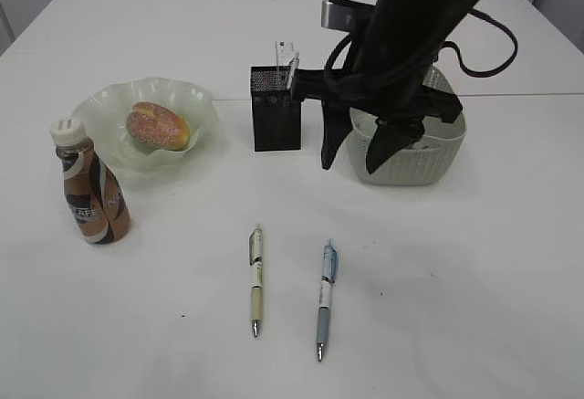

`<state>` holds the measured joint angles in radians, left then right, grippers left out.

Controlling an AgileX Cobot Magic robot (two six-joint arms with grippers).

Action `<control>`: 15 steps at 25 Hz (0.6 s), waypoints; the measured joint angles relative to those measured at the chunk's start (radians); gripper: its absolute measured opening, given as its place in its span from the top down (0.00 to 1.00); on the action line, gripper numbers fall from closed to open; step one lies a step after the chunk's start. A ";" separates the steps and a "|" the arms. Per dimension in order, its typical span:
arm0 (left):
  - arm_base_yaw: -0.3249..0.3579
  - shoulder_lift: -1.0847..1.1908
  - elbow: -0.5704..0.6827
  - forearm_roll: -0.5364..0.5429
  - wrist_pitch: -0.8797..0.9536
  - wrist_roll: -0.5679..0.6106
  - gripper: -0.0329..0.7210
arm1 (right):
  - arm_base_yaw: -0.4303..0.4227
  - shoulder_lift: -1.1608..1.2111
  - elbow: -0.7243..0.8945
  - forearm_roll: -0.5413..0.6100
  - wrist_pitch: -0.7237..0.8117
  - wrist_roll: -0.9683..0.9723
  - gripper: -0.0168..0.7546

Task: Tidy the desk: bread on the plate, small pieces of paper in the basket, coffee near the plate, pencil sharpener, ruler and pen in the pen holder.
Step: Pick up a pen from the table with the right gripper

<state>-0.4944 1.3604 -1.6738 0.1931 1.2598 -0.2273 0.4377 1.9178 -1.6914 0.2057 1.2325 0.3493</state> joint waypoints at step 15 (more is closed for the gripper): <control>0.000 0.000 0.000 -0.015 0.000 0.000 0.64 | 0.092 0.080 0.057 -0.151 0.000 0.210 0.48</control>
<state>-0.4944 1.3604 -1.6738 0.1779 1.2598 -0.2273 0.5294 1.9980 -1.6344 0.0549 1.2325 0.5591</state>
